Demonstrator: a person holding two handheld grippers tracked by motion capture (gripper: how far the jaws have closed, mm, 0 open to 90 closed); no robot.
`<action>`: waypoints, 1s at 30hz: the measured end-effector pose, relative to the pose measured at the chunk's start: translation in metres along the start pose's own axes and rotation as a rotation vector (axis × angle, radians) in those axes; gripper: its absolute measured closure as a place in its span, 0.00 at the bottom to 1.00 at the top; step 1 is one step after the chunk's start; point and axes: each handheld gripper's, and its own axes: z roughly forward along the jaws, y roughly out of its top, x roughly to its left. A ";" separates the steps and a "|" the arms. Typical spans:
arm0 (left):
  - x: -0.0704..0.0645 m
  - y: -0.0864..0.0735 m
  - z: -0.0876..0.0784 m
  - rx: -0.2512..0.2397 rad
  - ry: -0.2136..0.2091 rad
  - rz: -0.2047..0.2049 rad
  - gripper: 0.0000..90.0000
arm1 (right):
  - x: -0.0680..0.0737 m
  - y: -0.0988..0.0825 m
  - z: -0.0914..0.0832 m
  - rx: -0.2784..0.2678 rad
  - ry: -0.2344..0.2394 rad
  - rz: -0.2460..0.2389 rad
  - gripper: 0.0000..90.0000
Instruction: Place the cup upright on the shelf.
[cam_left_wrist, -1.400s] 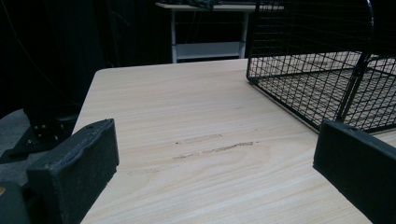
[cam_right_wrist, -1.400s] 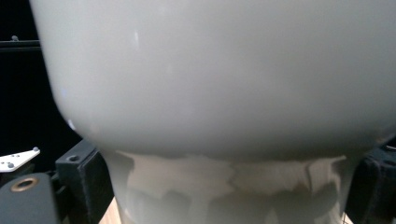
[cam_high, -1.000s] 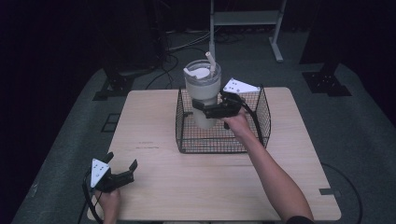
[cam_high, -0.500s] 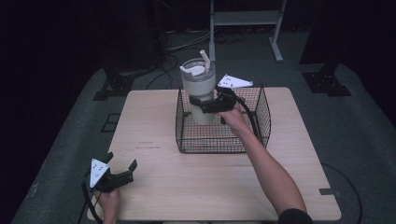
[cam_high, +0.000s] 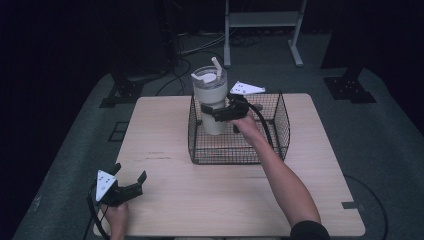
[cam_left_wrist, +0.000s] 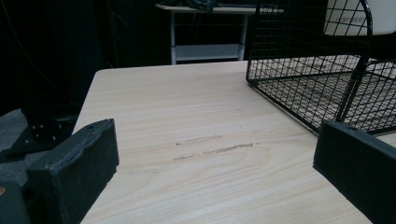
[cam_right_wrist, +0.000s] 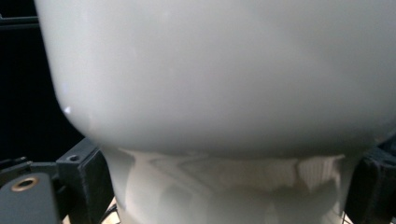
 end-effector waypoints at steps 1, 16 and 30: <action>0.000 0.000 0.000 -0.003 0.000 -0.002 0.00 | -0.001 -0.001 0.001 0.004 0.001 0.000 0.09; 0.001 0.000 0.000 -0.008 -0.003 -0.006 0.00 | -0.021 -0.022 0.011 0.046 0.028 0.035 0.09; 0.001 0.000 -0.001 -0.009 -0.004 -0.005 0.00 | -0.035 -0.042 0.022 0.126 0.040 0.058 0.09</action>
